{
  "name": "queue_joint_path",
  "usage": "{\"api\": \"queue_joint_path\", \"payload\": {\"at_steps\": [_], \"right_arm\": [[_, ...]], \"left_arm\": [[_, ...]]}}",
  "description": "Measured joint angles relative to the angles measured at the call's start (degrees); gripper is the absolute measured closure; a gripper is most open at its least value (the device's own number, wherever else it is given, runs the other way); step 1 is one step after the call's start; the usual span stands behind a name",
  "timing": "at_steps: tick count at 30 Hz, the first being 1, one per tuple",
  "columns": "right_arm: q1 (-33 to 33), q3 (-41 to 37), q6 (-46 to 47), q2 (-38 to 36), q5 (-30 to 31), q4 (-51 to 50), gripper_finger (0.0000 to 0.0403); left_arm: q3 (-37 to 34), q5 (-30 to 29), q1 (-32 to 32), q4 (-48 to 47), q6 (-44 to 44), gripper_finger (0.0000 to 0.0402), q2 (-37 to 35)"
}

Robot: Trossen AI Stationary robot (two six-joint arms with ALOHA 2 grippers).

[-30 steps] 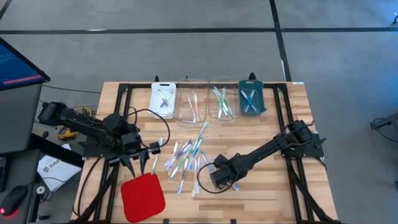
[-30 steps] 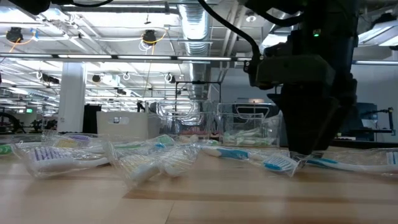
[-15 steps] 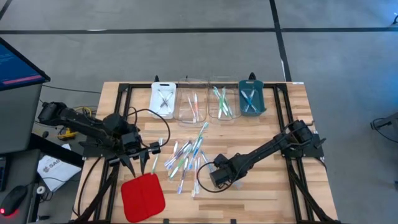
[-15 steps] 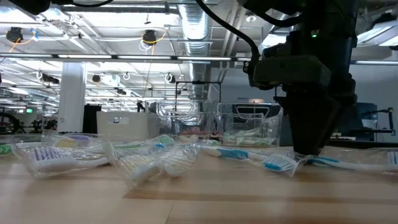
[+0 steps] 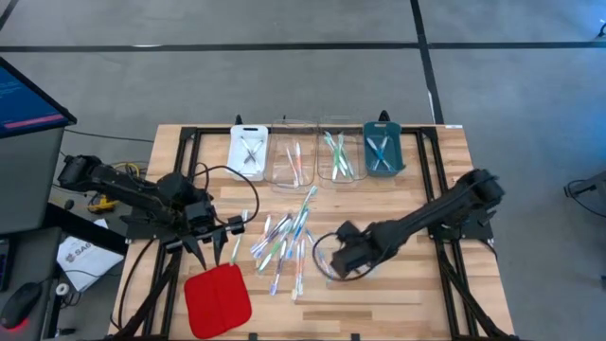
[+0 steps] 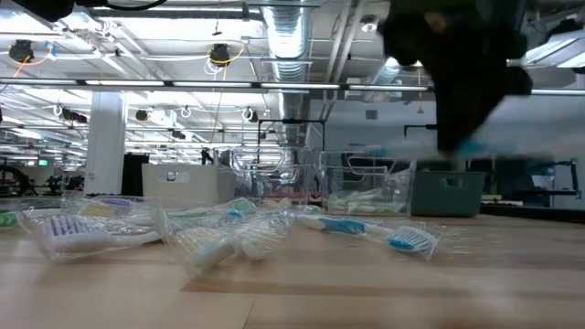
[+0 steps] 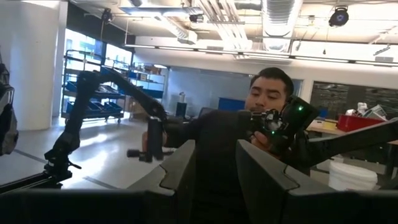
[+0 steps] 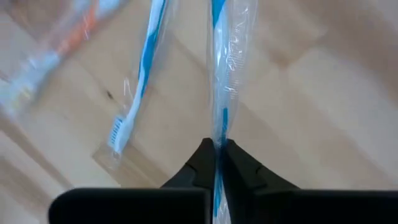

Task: Pick & Place Toothbrushes
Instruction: Put the blue toothbrush into the blue bin

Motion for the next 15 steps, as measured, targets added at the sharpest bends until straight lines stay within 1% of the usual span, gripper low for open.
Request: {"api": "queue_joint_path", "payload": {"at_steps": [3,6,8,11,13,15], "right_arm": [[-1.0,0.0,2.8,-6.3,4.0,-4.7,0.0389],[-3.7,0.0,6.1,-13.2,7.7,-9.9,0.0396],[-6.7,0.1,6.8,-17.7,9.6,-12.1,0.0398],[-12.8,0.1,6.8,-23.6,11.5,-13.1,0.0396],[-18.0,0.1,5.7,-26.8,11.2,-13.1,0.0397],[-24.2,0.2,4.7,-29.2,6.9,-13.1,0.0399]], "left_arm": [[0.0,-0.2,0.0,0.0,0.0,0.0293,0.0],[0.0,-0.8,0.0,0.0,0.0,0.0293,0.0],[0.0,-1.2,0.0,0.0,0.0,0.0293,0.0],[0.0,-1.7,0.0,0.1,0.0,0.0293,0.0],[0.0,-2.3,0.0,0.0,0.0,0.0293,0.0],[0.0,-2.6,0.0,0.1,0.0,0.0293,0.0]]}}
